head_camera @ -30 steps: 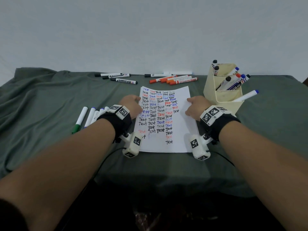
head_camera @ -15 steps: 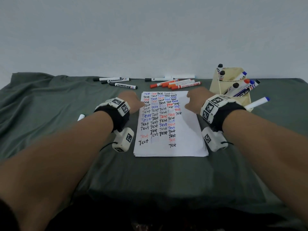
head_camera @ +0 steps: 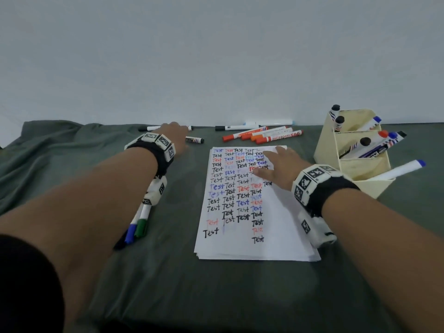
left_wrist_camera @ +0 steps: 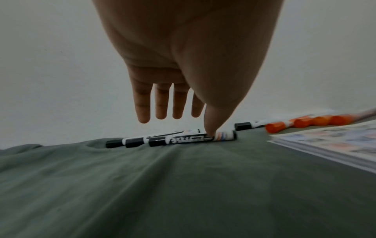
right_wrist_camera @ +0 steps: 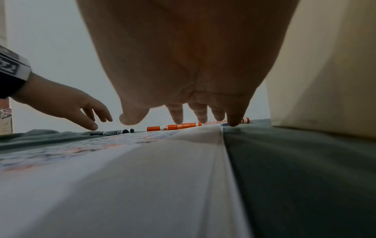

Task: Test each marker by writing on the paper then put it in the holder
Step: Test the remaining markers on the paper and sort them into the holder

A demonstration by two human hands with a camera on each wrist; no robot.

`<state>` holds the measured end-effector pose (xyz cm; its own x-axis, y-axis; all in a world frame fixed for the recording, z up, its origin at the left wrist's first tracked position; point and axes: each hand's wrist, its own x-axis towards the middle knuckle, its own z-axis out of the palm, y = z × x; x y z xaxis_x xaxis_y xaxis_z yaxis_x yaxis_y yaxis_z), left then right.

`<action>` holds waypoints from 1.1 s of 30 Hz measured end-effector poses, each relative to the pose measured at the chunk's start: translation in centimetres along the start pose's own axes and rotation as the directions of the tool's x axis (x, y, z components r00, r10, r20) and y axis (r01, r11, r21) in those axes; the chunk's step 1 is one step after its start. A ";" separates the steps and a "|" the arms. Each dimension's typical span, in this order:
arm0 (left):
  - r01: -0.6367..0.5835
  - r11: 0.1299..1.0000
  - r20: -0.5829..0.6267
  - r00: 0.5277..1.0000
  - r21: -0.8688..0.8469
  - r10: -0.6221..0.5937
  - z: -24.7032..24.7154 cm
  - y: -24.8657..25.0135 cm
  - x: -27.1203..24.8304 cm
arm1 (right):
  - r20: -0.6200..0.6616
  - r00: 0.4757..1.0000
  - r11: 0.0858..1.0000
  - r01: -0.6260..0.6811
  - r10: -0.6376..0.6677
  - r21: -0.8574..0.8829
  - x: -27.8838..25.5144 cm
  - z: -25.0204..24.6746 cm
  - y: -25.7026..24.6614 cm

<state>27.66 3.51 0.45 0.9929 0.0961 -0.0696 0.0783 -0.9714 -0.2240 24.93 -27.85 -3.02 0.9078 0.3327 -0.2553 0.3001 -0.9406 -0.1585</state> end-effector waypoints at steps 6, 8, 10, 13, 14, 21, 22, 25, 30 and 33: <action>0.083 0.992 0.062 0.995 -0.095 -0.077 1.9 -3.5 4.7 | 0.042 0.999 1.000 -0.016 0.016 -0.013 0.5 0.4 0.2; 0.109 0.984 0.102 0.990 -0.143 -0.095 2.7 -4.4 5.8 | 0.057 0.998 1.000 -0.026 0.026 0.001 0.6 0.4 0.2; 0.141 0.975 0.156 0.981 -0.169 -0.115 3.3 -5.2 6.8 | 0.060 0.998 1.000 -0.027 0.026 0.014 0.6 0.5 0.2; 0.147 0.972 0.177 0.978 -0.185 -0.114 4.3 -5.8 8.0 | 0.063 0.998 1.000 -0.023 0.022 0.021 0.4 0.3 0.2; 0.137 0.972 0.163 0.981 -0.191 -0.106 4.6 -5.8 8.3 | 0.064 0.998 0.999 -0.025 0.023 0.023 0.4 0.2 0.2; 0.124 0.989 0.109 0.987 -0.077 -0.115 4.5 -6.0 8.8 | 0.076 0.996 0.999 -0.038 0.036 0.024 0.1 -0.2 -0.2; 0.119 0.991 0.106 0.988 -0.067 -0.111 4.3 -6.0 8.7 | 0.076 0.996 0.999 -0.039 0.037 0.024 0.1 -0.2 -0.2; 0.114 0.984 0.117 0.988 -0.140 -0.098 4.4 -5.8 8.5 | 0.074 0.996 0.999 -0.044 0.042 0.026 0.1 -0.2 -0.2; 0.043 0.987 0.109 0.994 -0.152 -0.027 3.6 -4.3 8.1 | 0.078 0.996 0.999 -0.046 0.045 0.017 0.2 -0.1 -0.1; -0.027 0.986 0.095 0.995 -0.162 0.043 2.6 -3.1 8.0 | 0.079 0.996 0.999 -0.046 0.044 0.013 0.2 0.0 -0.1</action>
<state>35.09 7.84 -1.96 0.9824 0.0741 -0.1714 0.0644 -0.9960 -0.0615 25.12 -27.68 -3.05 0.8944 0.2948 -0.3364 0.2544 -0.9538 -0.1595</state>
